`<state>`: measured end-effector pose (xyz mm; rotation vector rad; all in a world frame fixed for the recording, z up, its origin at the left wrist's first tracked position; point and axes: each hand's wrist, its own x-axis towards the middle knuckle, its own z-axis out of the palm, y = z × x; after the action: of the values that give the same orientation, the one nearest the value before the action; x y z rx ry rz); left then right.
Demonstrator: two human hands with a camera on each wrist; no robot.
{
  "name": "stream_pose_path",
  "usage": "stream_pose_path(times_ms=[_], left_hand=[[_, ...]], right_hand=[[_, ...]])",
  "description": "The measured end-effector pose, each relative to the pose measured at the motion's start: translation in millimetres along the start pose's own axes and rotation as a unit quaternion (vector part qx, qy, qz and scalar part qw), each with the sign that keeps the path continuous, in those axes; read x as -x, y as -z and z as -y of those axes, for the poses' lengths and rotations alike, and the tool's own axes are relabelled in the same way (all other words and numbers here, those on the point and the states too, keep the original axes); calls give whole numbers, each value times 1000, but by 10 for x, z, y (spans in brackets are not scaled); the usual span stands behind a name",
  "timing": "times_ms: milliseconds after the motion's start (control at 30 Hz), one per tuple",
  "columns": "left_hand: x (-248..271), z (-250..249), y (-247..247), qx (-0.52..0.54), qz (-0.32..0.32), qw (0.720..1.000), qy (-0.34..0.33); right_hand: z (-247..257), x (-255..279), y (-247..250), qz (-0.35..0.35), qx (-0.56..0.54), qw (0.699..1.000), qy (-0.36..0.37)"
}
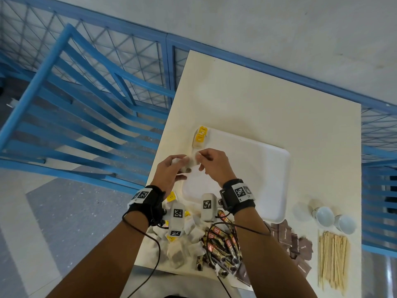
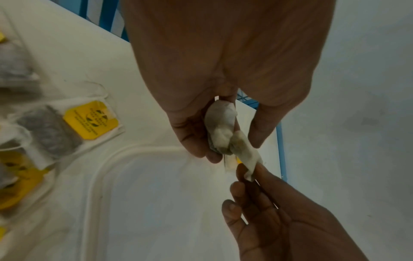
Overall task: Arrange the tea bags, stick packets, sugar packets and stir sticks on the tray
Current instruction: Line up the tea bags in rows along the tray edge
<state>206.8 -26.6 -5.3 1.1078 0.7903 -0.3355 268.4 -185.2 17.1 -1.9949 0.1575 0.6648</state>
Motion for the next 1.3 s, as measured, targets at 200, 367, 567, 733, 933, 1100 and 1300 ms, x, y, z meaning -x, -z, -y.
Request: stream_pose_path(times_ms=[200, 367, 567, 733, 933, 1100, 1300], left_hand=[[7, 48, 11, -16, -10, 999, -26], [-12, 38, -22, 17, -7, 1000, -12], [5, -12, -50, 56, 23, 997, 57], [7, -18, -36, 46, 65, 992, 98], [8, -26, -19, 12, 69, 993, 91], [-14, 3, 32, -40, 62, 993, 89], [-7, 67, 101, -54, 50, 993, 90]], right_hand=[[33, 26, 19, 2, -38, 999, 14], [74, 44, 18, 39, -72, 997, 12], [69, -12, 29, 50, -28, 996, 71], [55, -76, 15, 76, 18, 995, 64], [55, -172, 29, 34, -50, 998, 25], [55, -283, 68, -11, -52, 999, 10], [-22, -497, 40, -53, 96, 994, 21]])
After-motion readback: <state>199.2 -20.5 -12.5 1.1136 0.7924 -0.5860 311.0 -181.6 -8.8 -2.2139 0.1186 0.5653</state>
